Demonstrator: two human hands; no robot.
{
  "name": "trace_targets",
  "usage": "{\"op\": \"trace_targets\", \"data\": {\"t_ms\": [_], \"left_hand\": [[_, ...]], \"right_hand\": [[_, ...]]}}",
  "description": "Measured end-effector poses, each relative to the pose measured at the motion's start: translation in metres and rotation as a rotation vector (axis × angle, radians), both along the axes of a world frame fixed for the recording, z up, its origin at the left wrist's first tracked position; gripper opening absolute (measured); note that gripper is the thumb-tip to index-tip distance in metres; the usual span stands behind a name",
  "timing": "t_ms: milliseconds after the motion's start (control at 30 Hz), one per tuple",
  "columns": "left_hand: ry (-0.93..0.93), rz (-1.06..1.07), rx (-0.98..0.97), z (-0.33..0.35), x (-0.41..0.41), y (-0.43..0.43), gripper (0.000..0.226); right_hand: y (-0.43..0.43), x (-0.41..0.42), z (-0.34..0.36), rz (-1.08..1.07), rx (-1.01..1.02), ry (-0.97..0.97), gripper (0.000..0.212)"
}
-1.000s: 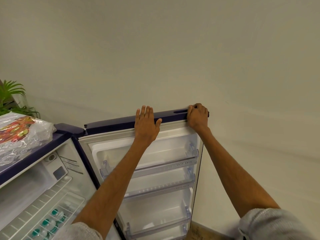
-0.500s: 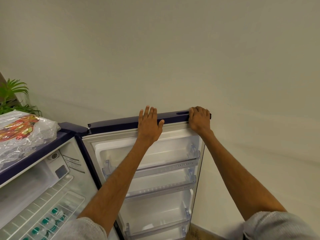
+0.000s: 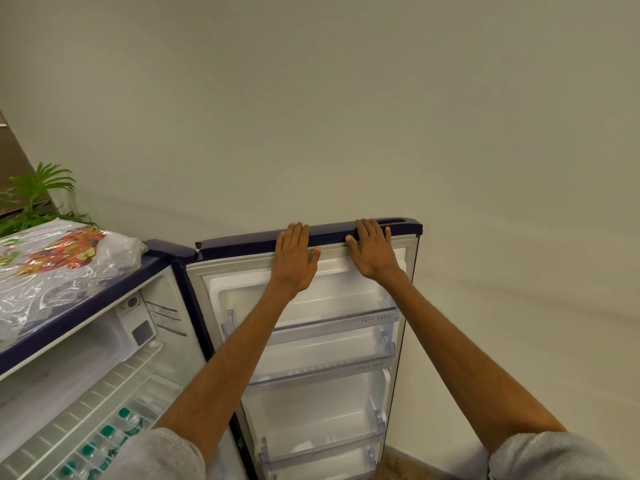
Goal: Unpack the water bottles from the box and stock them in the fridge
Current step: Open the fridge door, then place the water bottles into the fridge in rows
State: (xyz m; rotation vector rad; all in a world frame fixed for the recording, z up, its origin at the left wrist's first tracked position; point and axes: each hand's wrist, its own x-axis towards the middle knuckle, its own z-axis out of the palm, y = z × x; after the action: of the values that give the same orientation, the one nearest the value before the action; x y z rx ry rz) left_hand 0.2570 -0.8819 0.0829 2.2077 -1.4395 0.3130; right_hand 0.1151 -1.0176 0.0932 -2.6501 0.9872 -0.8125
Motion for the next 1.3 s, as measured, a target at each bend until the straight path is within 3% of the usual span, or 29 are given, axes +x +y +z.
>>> {"op": "trace_targets", "data": {"t_ms": [167,267,633,833,933,1133,1300], "left_hand": [[0.049,0.035,-0.205,-0.026,0.002,0.049,0.063],[0.066,0.034,-0.274,-0.050,0.004,0.094,0.060],[0.162,0.343,-0.145,-0.127,0.037,0.246,0.056],[0.232,0.560,-0.100,-0.158,0.066,0.311,0.052],[0.311,0.669,-0.057,-0.178,0.076,0.329,0.054],[0.370,0.790,-0.016,-0.217,0.090,0.349,0.054],[0.421,0.890,0.063,-0.261,0.084,0.367,0.059]], "right_hand": [[0.052,0.018,-0.030,0.071,-0.058,-0.312,0.045],[0.092,0.035,-0.054,0.139,-0.029,-0.381,0.042],[0.238,0.118,-0.120,0.601,-0.128,-0.219,0.022],[0.275,0.168,-0.154,0.427,-0.199,-0.104,0.019],[0.291,0.190,-0.175,0.563,-0.215,-0.065,0.026],[0.313,0.234,-0.231,0.741,0.001,-0.029,0.029],[0.321,0.249,-0.283,0.819,0.092,0.177,0.047]]}}
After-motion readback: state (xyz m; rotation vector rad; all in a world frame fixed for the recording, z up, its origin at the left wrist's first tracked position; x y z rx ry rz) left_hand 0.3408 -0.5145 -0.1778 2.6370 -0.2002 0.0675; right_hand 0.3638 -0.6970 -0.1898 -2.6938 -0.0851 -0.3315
